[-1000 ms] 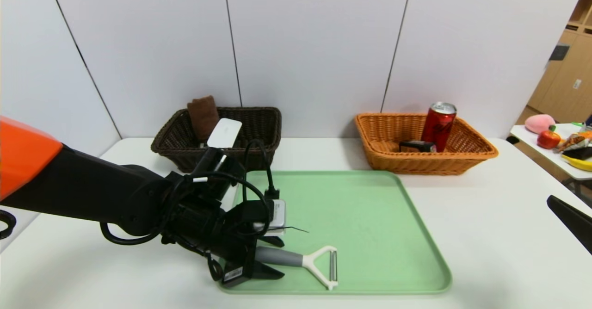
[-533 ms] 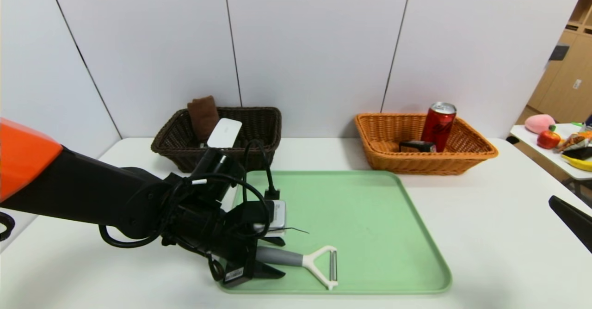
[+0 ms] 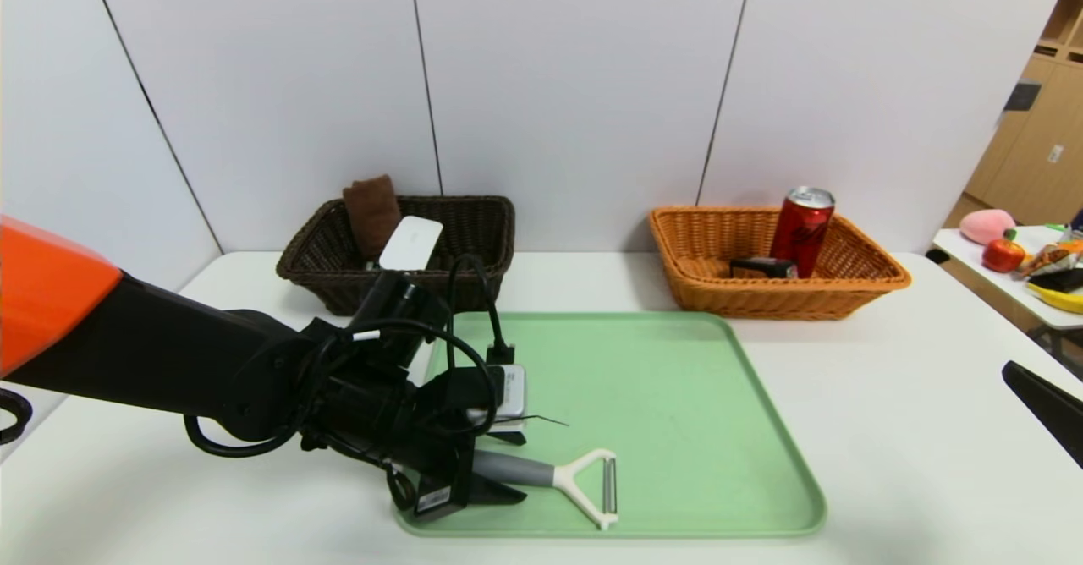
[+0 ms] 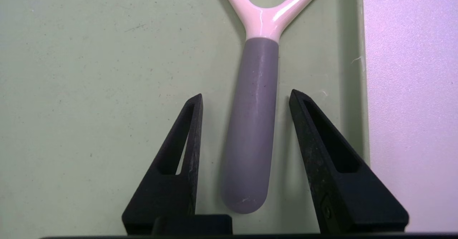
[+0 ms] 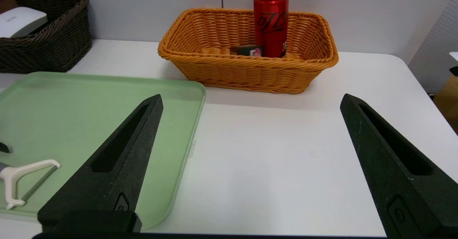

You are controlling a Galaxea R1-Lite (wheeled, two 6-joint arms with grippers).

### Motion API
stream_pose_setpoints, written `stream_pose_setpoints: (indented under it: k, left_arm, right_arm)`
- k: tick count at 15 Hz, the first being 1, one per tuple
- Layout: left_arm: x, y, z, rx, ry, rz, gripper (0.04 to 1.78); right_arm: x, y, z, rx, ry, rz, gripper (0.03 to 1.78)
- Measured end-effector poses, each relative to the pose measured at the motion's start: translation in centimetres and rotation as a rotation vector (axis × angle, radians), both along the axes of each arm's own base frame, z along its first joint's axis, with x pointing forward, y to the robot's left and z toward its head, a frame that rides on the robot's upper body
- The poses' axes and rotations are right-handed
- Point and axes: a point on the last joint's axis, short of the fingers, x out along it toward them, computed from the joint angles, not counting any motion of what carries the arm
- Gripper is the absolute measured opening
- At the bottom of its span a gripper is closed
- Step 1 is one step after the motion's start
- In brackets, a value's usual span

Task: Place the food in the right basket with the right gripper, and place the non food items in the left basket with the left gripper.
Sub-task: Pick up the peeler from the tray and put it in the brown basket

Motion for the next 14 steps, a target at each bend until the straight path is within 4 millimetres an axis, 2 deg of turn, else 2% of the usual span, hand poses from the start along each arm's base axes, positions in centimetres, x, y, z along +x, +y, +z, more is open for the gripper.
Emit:
stream_pose_setpoints:
  k: [14]
  left_arm:
    - [-0.13,0.14,-0.56,-0.008,-0.010,0.001,0.86]
  right_arm:
    - [0.00,0.00,0.00,0.000,0.000,0.001,1.71]
